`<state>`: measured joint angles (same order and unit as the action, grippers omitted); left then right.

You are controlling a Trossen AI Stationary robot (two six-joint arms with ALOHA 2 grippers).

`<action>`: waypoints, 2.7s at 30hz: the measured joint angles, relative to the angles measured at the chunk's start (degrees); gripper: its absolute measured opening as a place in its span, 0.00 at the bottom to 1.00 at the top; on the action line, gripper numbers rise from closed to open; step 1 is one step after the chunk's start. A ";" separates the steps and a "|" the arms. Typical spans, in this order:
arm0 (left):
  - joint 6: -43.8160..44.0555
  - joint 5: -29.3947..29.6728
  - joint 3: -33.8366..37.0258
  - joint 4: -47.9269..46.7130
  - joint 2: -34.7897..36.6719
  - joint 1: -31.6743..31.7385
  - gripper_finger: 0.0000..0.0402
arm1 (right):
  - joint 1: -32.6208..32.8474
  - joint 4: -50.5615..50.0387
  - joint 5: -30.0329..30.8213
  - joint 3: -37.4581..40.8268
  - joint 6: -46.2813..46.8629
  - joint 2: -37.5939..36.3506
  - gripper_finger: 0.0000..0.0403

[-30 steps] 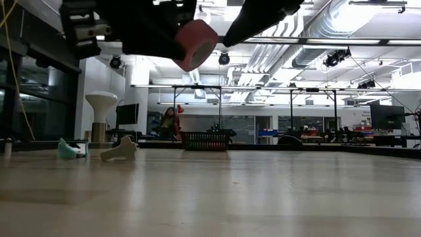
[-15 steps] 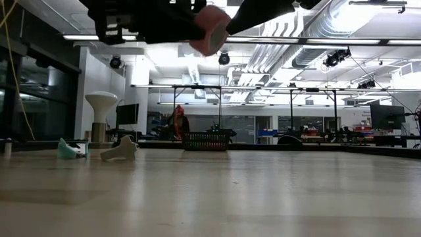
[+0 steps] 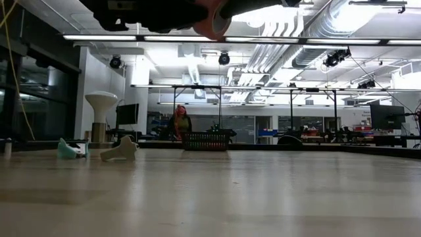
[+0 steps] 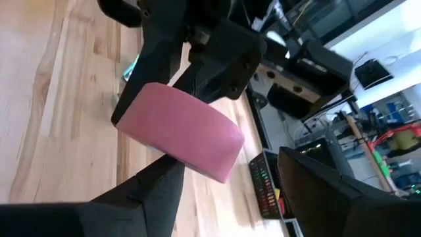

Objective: Pick and place Stapler, Stapler remover, tape
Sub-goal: Put the pink tape into the green bin

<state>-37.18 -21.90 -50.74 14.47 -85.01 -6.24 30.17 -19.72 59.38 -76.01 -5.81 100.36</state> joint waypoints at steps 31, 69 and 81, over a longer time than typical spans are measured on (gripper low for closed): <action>3.14 -1.86 0.02 4.93 0.00 -0.22 0.22 | 0.96 4.83 0.10 -0.02 0.90 -0.17 0.08; 2.66 27.81 2.26 -21.56 7.15 -0.15 0.65 | 1.86 -56.91 -65.20 -0.04 68.39 -10.05 0.08; 5.96 27.42 8.86 -19.92 7.15 -0.27 0.65 | 17.47 -58.90 -68.11 -0.04 105.29 -9.60 0.08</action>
<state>-31.22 5.52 -41.88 -5.45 -77.87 -6.51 47.64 -78.62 -8.72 -76.05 99.48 90.76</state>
